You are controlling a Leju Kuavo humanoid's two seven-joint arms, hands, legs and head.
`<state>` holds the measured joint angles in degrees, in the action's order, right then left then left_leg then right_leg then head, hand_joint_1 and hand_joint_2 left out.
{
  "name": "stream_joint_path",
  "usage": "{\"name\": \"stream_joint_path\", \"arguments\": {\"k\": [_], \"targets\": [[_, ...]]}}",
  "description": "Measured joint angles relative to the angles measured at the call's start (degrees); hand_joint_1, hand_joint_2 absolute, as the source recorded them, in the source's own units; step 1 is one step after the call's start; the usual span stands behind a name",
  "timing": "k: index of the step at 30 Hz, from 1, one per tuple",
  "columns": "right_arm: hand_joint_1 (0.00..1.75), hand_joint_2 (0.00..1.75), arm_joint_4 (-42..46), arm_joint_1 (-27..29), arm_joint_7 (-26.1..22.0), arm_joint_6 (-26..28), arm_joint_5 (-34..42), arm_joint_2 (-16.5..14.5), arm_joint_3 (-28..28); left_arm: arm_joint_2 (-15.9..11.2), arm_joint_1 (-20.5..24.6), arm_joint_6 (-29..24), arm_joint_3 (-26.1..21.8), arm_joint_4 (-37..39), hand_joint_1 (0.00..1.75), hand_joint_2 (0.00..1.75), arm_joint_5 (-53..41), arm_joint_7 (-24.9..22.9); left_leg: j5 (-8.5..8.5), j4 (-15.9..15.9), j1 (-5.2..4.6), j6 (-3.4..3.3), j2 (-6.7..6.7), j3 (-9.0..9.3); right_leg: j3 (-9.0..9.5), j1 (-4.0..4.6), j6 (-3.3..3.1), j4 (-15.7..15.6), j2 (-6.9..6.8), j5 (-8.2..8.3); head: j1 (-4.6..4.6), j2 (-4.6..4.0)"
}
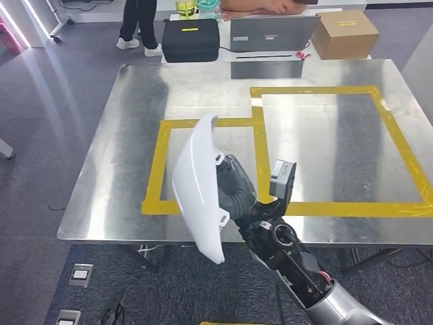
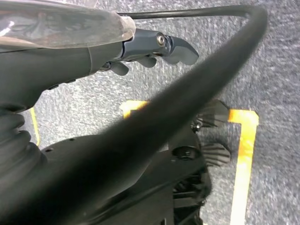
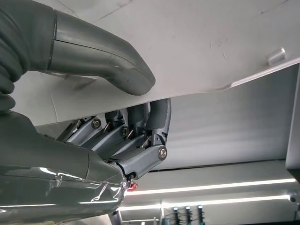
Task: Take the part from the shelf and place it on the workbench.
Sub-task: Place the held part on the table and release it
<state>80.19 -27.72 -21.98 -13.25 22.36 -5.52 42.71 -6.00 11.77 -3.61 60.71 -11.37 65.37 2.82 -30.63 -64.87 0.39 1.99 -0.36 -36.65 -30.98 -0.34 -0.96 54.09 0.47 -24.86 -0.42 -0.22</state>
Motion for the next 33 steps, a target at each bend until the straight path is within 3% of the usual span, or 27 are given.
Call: {"name": "stream_joint_path", "arguments": {"k": [2, 3, 4, 6, 7, 9, 12, 14, 16, 17, 18, 19, 20, 22, 23, 24, 28, 30, 32, 33], "targets": [[1.75, 1.75, 0.0, 0.0, 0.0, 0.0, 0.0, 0.0, 0.0, 0.0, -0.1, 0.0, 0.0, 0.0, 0.00, 1.75, 0.0, 0.0, -2.09, -7.1, 0.15, 0.25, 0.01, -4.22, 0.07, 0.03, -0.21, 0.0, -0.08, -0.14, -0.49, 0.00], [1.75, 1.75, 0.0, 0.1, 0.0, 0.0, 0.0, 0.0, 0.0, 0.0, -0.2, 0.0, 0.0, 0.0, 0.00, 1.75, 0.0, 0.0, -1.47, -7.7, 0.20, 0.28, 0.01, -5.02, 0.16, 0.03, -0.24, 0.0, -0.05, -0.23, -0.71, 0.00], [1.75, 1.75, 0.0, 0.1, 0.0, 0.0, 0.0, 0.0, 0.0, 0.0, -0.2, 0.0, 0.0, 0.0, 0.00, 1.75, 0.0, 0.0, 0.20, -6.0, 0.25, 0.25, 0.01, -4.59, 0.33, 0.03, -0.22, 0.0, 0.00, -0.35, -0.97, 0.00], [1.75, 1.75, 0.0, 0.0, 0.0, 0.0, 0.0, 0.0, 0.0, -0.1, -0.2, 0.0, 0.0, 0.0, 0.00, 1.75, 0.0, 0.0, 5.08, 2.6, 0.34, 0.05, 0.06, -0.94, 0.86, 0.01, 0.00, 0.0, 0.08, -0.70, -1.48, 0.00], [1.75, 1.75, 0.0, 0.0, 0.0, -0.1, 0.0, 0.0, 0.0, -0.1, -0.1, 0.0, 0.0, 0.0, 0.00, 1.75, 0.0, 0.0, 6.72, 6.7, 0.24, -0.11, 0.10, 0.97, 1.02, 0.13, 0.20, 0.0, 0.11, -0.93, -1.68, 0.00], [1.75, 1.75, 0.0, -0.1, 0.0, -0.1, 0.0, 0.0, 0.0, -0.1, 0.1, 0.0, 0.0, 0.0, 0.00, 1.75, 0.0, 0.0, 7.72, 10.7, 0.05, -0.58, 0.10, 2.81, 1.11, 0.29, 0.66, 0.1, 0.12, -1.31, -1.73, 0.00], [1.75, 1.75, 0.0, -0.1, 0.0, -0.2, 0.0, 0.0, 0.0, 0.0, 0.0, 0.0, 0.0, 0.0, 0.00, 1.75, 0.0, 0.0, 7.45, 11.0, 0.00, -1.55, 0.09, 3.15, 1.00, 0.24, 1.50, 0.5, 0.08, -2.05, -1.28, 0.00], [1.75, 1.75, 0.1, -0.1, 0.0, -0.3, 0.1, 0.0, 0.0, 0.0, 0.0, 0.0, 0.0, 0.0, 0.00, 1.75, 0.0, 0.0, 7.31, 11.2, 0.12, -2.25, 0.18, 3.70, -0.75, 0.21, 1.95, 4.7, 0.00, -4.42, -0.80, 0.00], [1.75, 1.75, 0.1, 0.0, 0.0, -0.3, 0.1, 0.0, 0.0, -0.1, 0.0, 0.0, 0.0, 0.0, 0.00, 1.75, 0.0, 0.0, 7.03, 11.2, 0.02, -2.71, 0.22, 4.02, -4.89, 0.18, 2.12, 13.4, -0.07, -8.16, -0.09, 0.00], [1.75, 1.75, 0.0, 0.1, 0.0, -0.3, 0.1, 0.0, 0.0, -0.1, 0.0, 0.0, 0.0, 0.0, 0.00, 1.75, 0.0, 0.0, 6.91, 11.2, -0.07, -2.82, 0.21, 4.14, -6.95, 0.17, 2.16, 17.2, -0.08, -9.36, 0.24, 0.00], [1.75, 1.75, 0.0, 0.1, 0.0, -0.2, 0.1, 0.1, 0.0, -0.1, 0.0, 0.0, 0.0, 0.0, 0.00, 1.75, 0.0, 0.0, 6.77, 11.2, -0.15, -2.89, 0.18, 4.28, -8.20, 0.17, 2.13, 19.1, -0.08, -9.45, 0.45, 0.00], [1.75, 1.75, 0.0, 0.2, 0.0, -0.2, 0.1, 0.1, 0.0, -0.1, -0.1, 0.0, 0.0, 0.0, 0.00, 1.75, 0.0, 0.0, 6.60, 11.2, -0.21, -2.90, 0.12, 4.51, -8.19, 0.17, 2.01, 18.4, -0.08, -8.23, 0.67, 0.00], [1.75, 1.75, 0.0, 0.2, 0.0, -0.2, 0.1, 0.1, 0.0, -0.1, -0.1, 0.0, 0.0, 0.0, 0.00, 1.75, 0.0, 0.0, 6.39, 11.2, -0.25, -2.85, 0.05, 4.83, -6.93, 0.21, 1.81, 15.2, -0.08, -5.94, 0.90, 0.00], [1.75, 1.75, 0.0, 0.2, 0.0, -0.1, 0.1, 0.1, 0.0, 0.0, -0.1, 0.0, 0.0, 0.0, 0.00, 1.75, 0.0, 0.0, 5.91, 11.1, -0.37, -2.62, -0.06, 5.41, -3.03, 0.42, 1.23, 6.3, -0.07, -1.46, 1.32, 0.00], [1.75, 1.75, 0.0, 0.1, 0.0, 0.0, 0.1, 0.1, 0.0, 0.0, -0.1, 0.0, 0.0, 0.0, 0.00, 1.75, -0.1, -0.1, 5.75, 11.0, -0.43, -2.43, -0.09, 5.46, -1.46, 0.53, 0.97, 3.0, -0.06, -0.39, 1.48, 0.00], [1.75, 1.75, 0.1, 0.1, 0.0, 0.0, 0.1, 0.1, 0.0, 0.1, 0.0, 0.0, 0.0, 0.0, 0.00, 1.75, -0.2, -0.1, 5.68, 11.0, -0.46, -2.22, -0.08, 5.38, -0.63, 0.65, 0.78, 1.3, 0.00, -0.16, 1.51, 0.00], [1.75, 1.75, 0.2, 0.2, 0.0, 0.2, 0.0, 0.1, 0.0, 0.0, 0.0, 0.0, 0.0, 0.0, 0.00, 1.75, -0.5, -0.3, 4.70, 9.6, -0.45, -1.11, 0.02, 4.93, 0.48, 0.45, 0.16, -0.1, 0.19, -0.24, 1.09, 0.00], [1.75, 1.75, 0.2, 0.1, 0.0, 0.2, 0.0, 0.1, 0.0, 0.1, 0.2, 0.0, 0.0, 0.0, 0.00, 1.75, -0.6, -0.3, 1.78, 3.8, -0.28, -0.56, 0.03, 2.16, 1.01, 0.19, -0.19, -0.6, 0.03, -0.16, 0.49, 0.00], [1.75, 1.75, 0.3, 0.2, 0.0, 0.2, 0.0, 0.1, 0.0, 0.1, 0.2, 0.0, 0.1, 0.0, 0.00, 1.75, -0.6, -0.3, -1.27, -4.4, -0.01, -0.15, 0.06, -2.54, 1.06, 0.18, -0.38, -0.6, -0.08, -0.29, -0.09, 0.00], [1.75, 1.75, 0.3, 0.3, 0.0, 0.2, 0.0, 0.1, 0.0, 0.1, 0.1, 0.0, 0.1, 0.0, 0.00, 1.75, -0.6, -0.3, -1.54, -6.8, 0.14, -0.02, 0.06, -4.17, 1.11, 0.18, -0.40, -0.6, -0.07, -0.39, -0.28, 0.00]]}}
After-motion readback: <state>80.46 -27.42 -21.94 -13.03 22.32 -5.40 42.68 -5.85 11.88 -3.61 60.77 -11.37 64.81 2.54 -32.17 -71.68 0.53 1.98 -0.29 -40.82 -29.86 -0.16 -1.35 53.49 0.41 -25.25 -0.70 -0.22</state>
